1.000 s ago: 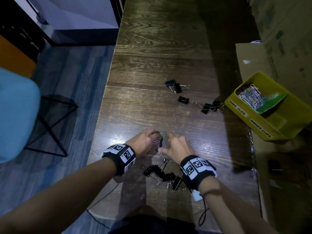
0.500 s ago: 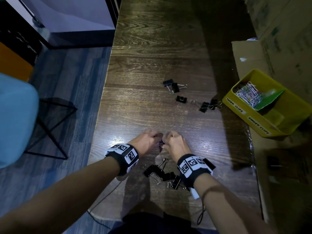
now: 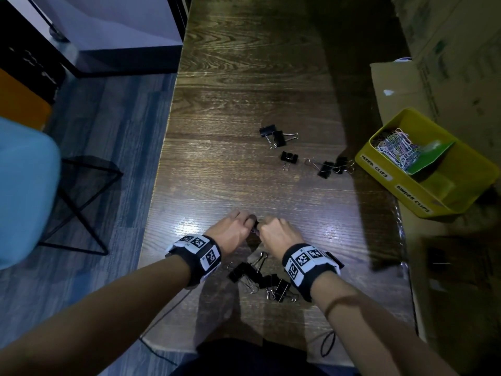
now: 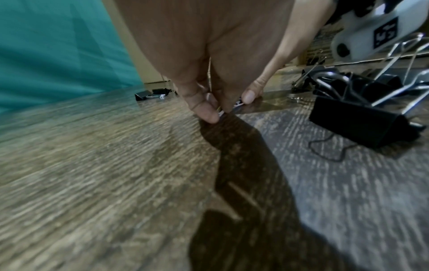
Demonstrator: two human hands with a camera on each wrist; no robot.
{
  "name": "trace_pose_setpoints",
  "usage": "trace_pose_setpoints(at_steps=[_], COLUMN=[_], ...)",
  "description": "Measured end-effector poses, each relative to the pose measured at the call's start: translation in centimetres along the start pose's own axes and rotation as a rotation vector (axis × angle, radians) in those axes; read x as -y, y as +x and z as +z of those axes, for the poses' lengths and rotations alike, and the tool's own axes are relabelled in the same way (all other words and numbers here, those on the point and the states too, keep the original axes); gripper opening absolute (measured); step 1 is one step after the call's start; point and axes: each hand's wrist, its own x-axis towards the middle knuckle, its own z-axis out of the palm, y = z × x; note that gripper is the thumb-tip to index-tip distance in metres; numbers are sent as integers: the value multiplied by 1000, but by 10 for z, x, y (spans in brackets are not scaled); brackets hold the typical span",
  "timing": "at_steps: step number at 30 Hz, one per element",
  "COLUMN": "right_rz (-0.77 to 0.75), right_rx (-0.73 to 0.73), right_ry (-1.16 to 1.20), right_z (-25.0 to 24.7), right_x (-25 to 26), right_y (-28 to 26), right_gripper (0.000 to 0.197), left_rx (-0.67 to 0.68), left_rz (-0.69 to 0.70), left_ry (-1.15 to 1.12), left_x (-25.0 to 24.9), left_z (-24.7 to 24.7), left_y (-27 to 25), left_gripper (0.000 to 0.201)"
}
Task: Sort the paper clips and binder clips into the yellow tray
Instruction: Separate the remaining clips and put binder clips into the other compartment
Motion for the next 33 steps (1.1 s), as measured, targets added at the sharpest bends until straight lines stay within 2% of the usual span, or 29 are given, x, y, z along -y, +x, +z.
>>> trace_pose_setpoints(at_steps=[4, 8, 12, 14, 16, 18, 19, 22, 25, 29, 31, 33], right_rz=[-55, -102, -86, 1, 152, 288, 331, 365, 371, 333, 325, 321], right_rx=[8, 30, 55, 68, 58, 25, -7, -101, -177, -256, -261, -270], right_ry=[-72, -117, -92, 21, 200, 435, 544, 769, 953, 1249, 1292, 1291], right_z=[-4, -7, -8, -7, -5, -3, -3, -4, -5, -6, -8, -8], right_x=[5, 11, 11, 8, 1, -6, -10, -23, -38, -58, -69, -77], right_y=[0, 4, 6, 9, 11, 11, 10, 5, 1, -8, -14, -20], right_gripper=[22, 22, 22, 20, 19, 19, 18, 13, 9, 12, 11, 16], left_rx=[38, 54, 6, -51, -140, -198, -208, -249, -312, -260, -139, -25], left_rz=[39, 16, -144, -309, -451, -546, -588, -670, -695, -632, -619, -575], left_ry=[105, 100, -88, -251, -457, -754, -942, -1425, -1747, -1836, -1821, -1662], left_x=[-4, -3, 4, 10, 18, 24, 26, 27, 26, 19, 13, 10], left_z=[-5, -5, 0, 1, 5, 4, 1, -6, -14, -22, -22, -19], left_y=[1, 4, 8, 9, 10, 11, 11, 12, 14, 19, 23, 24], left_gripper=[31, 34, 30, 19, 11, 1, 7, 18, 15, 23, 19, 12])
